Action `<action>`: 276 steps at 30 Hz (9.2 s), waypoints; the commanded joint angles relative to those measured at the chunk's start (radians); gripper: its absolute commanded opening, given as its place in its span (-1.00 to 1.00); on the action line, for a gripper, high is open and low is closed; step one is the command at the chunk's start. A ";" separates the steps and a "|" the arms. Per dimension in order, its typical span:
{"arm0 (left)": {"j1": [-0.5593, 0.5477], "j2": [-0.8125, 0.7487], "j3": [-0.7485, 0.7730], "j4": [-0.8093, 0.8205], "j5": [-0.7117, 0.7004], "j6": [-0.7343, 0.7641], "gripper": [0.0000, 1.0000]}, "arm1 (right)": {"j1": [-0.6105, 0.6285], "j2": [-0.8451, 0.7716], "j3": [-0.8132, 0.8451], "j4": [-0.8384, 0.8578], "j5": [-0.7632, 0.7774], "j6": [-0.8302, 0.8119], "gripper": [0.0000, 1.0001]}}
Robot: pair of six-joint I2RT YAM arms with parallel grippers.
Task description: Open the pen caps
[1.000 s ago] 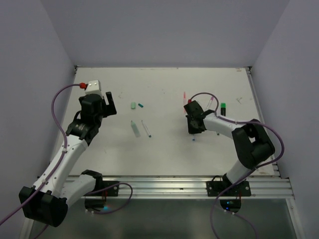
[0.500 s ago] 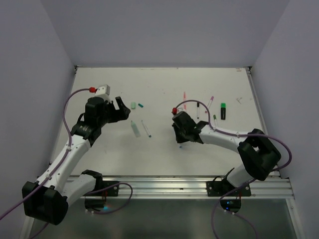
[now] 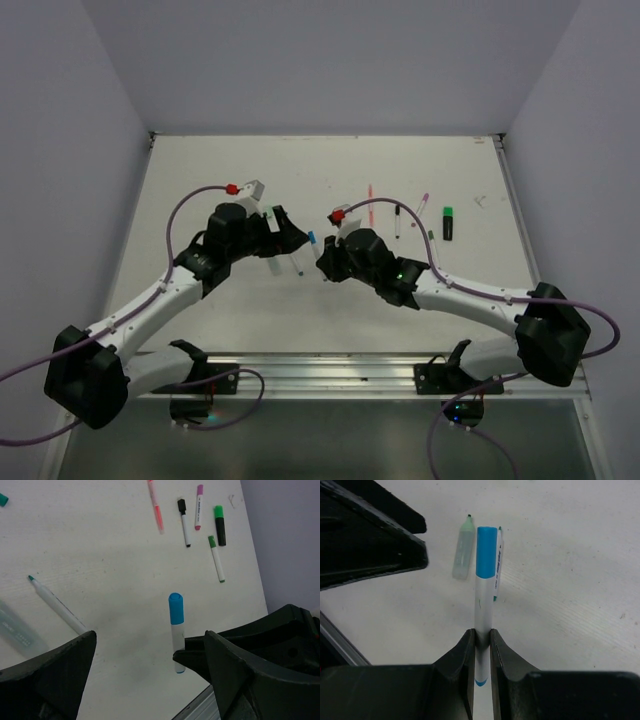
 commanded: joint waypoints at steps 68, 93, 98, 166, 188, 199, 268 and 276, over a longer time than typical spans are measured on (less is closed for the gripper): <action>-0.134 0.092 0.048 0.175 -0.197 -0.058 -1.00 | 0.071 -0.013 -0.071 0.242 -0.017 0.003 0.10; -0.134 -0.028 -0.021 0.357 -0.312 -0.109 -1.00 | 0.069 0.066 -0.031 0.282 -0.036 -0.003 -1.00; -0.134 -0.025 0.095 0.385 -0.401 -0.056 -1.00 | 0.071 0.047 -0.077 0.257 -0.040 -0.025 -1.00; 0.054 0.848 0.577 0.164 -0.389 -0.032 -0.98 | 0.054 -0.069 -0.275 0.224 0.126 -0.032 -1.00; 0.057 0.971 0.559 0.295 -0.545 0.001 -0.72 | 0.046 -0.033 -0.271 0.240 0.081 -0.020 -1.00; 0.061 0.982 0.539 0.284 -0.567 0.006 -0.44 | 0.042 -0.016 -0.266 0.245 0.070 -0.014 -1.00; 0.101 -0.143 0.162 -0.291 -0.659 0.406 1.00 | -0.494 0.167 0.179 -0.457 0.274 0.014 0.36; 0.101 -0.150 0.157 -0.290 -0.649 0.406 1.00 | -0.676 0.150 0.116 -0.470 0.230 0.037 0.24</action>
